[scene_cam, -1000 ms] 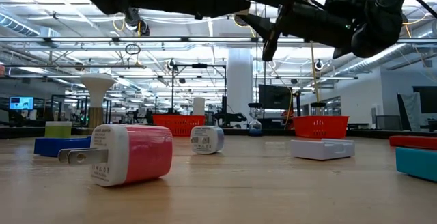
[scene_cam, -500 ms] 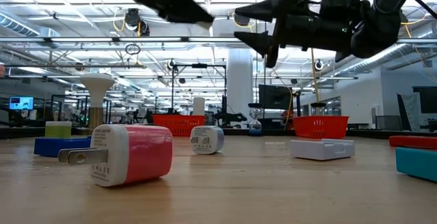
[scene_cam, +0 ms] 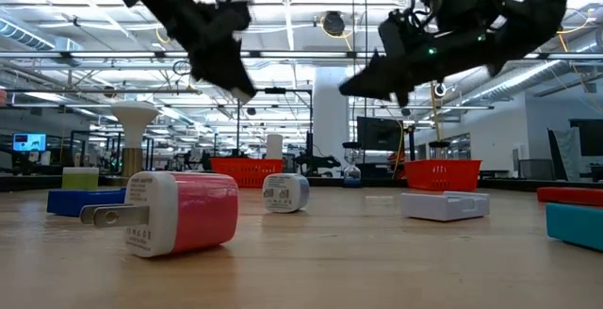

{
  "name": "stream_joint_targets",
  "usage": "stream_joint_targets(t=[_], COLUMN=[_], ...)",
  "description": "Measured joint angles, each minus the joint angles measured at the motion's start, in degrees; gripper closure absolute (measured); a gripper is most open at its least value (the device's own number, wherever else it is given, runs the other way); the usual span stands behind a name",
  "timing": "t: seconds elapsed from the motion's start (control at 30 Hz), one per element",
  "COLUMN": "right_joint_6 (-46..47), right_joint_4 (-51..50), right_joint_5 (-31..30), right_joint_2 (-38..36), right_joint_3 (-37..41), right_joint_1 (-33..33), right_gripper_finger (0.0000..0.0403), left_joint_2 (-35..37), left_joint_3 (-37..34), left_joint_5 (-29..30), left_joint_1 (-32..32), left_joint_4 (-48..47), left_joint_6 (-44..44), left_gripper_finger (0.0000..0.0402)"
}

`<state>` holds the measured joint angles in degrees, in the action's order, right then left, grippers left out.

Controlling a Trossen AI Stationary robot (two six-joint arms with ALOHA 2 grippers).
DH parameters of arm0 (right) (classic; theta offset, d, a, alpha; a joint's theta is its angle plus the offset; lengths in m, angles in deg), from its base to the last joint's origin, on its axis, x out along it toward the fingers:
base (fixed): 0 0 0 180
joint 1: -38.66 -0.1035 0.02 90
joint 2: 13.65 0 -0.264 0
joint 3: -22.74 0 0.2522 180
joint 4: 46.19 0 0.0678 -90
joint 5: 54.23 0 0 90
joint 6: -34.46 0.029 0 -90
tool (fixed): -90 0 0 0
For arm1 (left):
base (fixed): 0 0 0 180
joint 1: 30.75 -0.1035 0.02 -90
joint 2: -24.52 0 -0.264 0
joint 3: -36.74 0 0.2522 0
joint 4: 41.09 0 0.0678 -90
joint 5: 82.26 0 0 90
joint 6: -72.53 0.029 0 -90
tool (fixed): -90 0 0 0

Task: Pick & Place Office items
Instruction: Put the white charger adapter into the top left red basket

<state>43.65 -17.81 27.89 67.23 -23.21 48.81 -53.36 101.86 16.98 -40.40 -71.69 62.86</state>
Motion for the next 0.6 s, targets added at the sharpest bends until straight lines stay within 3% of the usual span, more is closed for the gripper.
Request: stream_joint_targets(t=[0.1, 0.2, 0.6], right_joint_6=[-3.59, -5.02, -7.54], right_joint_4=[-9.05, -14.06, -15.38], right_joint_5=[-6.54, -10.12, -10.31], right_joint_2=[-3.95, -6.32, -6.86], right_joint_3=[0.02, 0.02, 0.04], right_joint_1=[-1.48, -2.5, -4.67], right_gripper_finger=[0.0397, 0.0391, 0.0401], left_joint_2=[-3.35, -7.6, -24.54], left_joint_3=[1.45, 2.96, 13.32], left_joint_5=[-3.99, -6.75, -8.16], left_joint_1=[-4.29, -7.64, -13.13], left_joint_4=[-3.87, -7.25, -19.49], left_joint_6=[-2.51, -2.47, -1.01], left_gripper_finger=[0.0265, 0.0265, 0.0265])
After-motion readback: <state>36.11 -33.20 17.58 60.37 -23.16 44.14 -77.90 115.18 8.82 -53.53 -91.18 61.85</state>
